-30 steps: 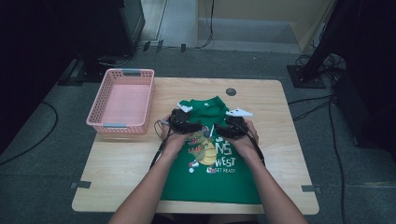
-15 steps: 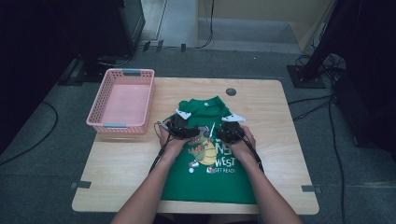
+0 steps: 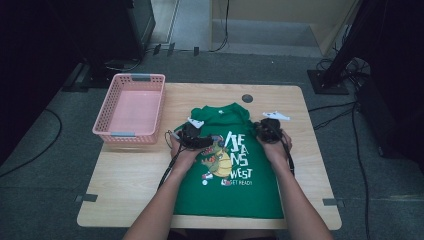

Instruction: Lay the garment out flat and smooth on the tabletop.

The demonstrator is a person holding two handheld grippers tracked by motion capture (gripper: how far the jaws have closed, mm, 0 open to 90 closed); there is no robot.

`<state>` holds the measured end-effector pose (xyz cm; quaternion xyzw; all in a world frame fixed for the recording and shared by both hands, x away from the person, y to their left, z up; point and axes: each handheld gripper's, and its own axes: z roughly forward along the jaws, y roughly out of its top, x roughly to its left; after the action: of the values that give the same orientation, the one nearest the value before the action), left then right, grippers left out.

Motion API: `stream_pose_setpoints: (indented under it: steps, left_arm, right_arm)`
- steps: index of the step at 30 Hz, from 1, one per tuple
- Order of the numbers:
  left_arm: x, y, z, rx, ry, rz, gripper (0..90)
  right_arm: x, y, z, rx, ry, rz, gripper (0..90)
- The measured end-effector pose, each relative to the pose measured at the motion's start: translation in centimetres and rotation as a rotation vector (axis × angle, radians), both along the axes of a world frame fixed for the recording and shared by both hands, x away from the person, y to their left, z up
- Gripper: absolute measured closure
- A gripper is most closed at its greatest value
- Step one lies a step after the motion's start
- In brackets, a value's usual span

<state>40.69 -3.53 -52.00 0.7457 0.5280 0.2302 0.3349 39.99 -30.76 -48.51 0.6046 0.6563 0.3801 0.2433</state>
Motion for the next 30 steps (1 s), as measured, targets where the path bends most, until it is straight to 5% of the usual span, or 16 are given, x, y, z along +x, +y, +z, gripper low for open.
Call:
stream_pose_setpoints:
  steps: [4,6,9,11,14,17,20,22,25,30]
  left_arm:
    - [0.0,0.0,0.0,0.001,0.0,-0.001,20.6]
    - [0.0,0.0,0.0,0.001,0.0,-0.001,20.6]
    - [0.0,0.0,0.0,0.004,0.001,-0.002,20.6]
    - [0.0,0.0,0.0,0.004,0.001,-0.002,20.6]
    - [0.0,0.0,0.0,0.005,0.001,-0.002,20.6]
    - [0.0,0.0,0.0,0.004,0.0,-0.002,20.6]
    - [0.0,0.0,0.0,0.003,-0.001,-0.001,20.6]
    - [0.0,0.0,0.0,0.004,0.001,-0.002,20.6]
    - [0.0,0.0,0.0,0.001,0.0,0.0,20.7]
    - [0.0,0.0,0.0,0.001,0.0,0.001,20.6]
  right_arm:
    - [1.4,-4.1,0.4,0.1,0.035,-0.201,86.5]
    - [1.9,-6.0,-0.1,0.062,0.043,-0.321,76.8]
    - [1.9,-7.8,-0.3,0.005,0.025,-0.398,71.5]
    - [1.6,-7.9,0.2,0.052,-0.031,-0.354,67.4]
    - [1.5,-5.7,0.7,0.022,-0.091,-0.208,66.1]
    - [1.7,-2.7,0.3,-0.001,-0.081,-0.056,61.4]
    - [1.9,-0.1,-0.9,0.009,-0.036,0.027,54.2]
    - [2.0,1.1,-2.0,-0.015,-0.027,0.029,49.4]
    - [2.3,1.9,-3.3,0.044,-0.012,-0.002,37.3]
    - [2.6,1.3,-3.7,0.018,0.047,-0.11,30.5]
